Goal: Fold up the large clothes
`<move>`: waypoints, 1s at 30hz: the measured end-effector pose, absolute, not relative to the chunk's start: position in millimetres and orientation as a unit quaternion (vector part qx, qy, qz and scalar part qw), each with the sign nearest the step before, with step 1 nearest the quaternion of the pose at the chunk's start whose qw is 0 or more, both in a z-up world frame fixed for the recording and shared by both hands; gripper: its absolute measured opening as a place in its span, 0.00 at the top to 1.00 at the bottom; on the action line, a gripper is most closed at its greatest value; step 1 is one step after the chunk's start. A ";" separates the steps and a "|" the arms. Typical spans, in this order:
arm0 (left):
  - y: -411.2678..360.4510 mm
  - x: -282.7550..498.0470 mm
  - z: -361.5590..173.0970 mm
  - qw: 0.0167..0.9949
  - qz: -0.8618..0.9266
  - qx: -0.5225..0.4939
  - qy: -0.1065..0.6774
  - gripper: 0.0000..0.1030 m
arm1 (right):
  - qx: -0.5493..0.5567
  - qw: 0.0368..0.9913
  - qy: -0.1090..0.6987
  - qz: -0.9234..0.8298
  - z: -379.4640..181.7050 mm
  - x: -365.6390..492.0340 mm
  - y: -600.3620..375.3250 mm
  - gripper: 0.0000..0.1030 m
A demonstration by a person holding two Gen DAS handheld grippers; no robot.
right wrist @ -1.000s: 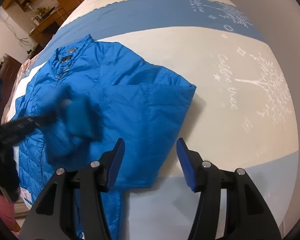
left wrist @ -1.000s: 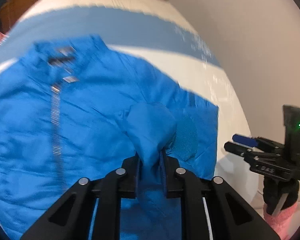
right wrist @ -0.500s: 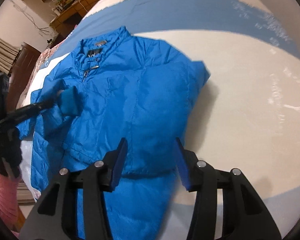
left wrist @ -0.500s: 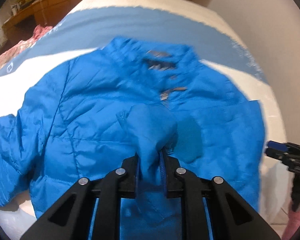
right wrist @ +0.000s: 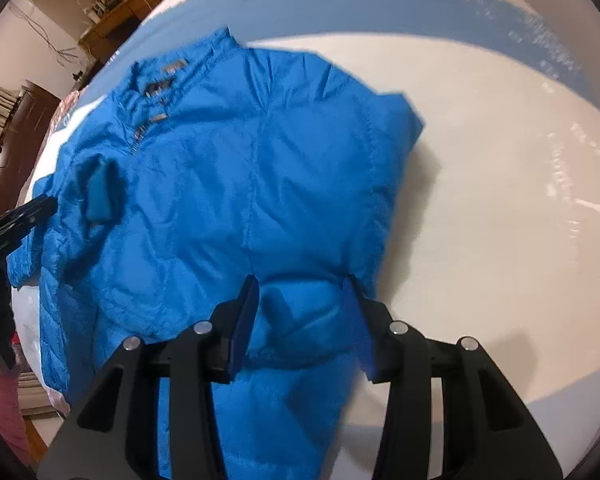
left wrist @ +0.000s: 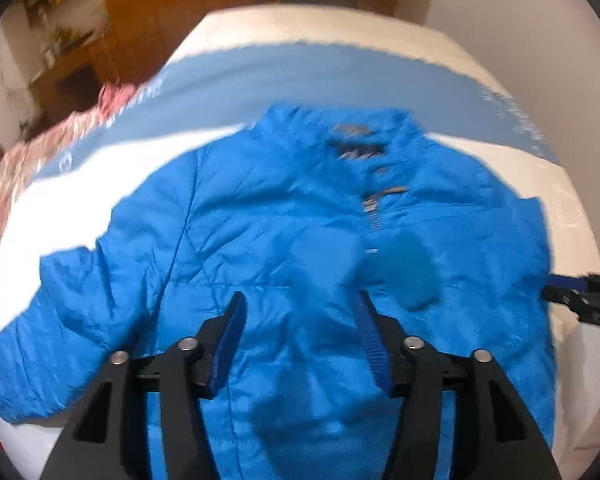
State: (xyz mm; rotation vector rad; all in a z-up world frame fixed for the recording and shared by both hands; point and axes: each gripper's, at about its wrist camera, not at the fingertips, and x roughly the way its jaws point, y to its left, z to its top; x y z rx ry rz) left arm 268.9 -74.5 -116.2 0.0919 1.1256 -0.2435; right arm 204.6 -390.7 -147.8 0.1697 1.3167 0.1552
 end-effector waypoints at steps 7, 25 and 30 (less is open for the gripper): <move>-153.3 252.9 -136.3 0.812 -0.153 0.154 0.542 0.35 | 0.080 0.785 0.607 0.096 -136.4 204.6 -374.4 0.56; -32.9 256.7 -105.7 0.855 -0.106 -0.040 0.506 0.90 | 0.091 0.762 0.632 0.107 -163.4 211.9 -368.7 0.57; 14.6 257.4 -133.1 0.837 -0.055 -0.051 0.541 0.90 | 0.079 0.760 0.636 0.102 -167.7 215.1 -362.9 0.56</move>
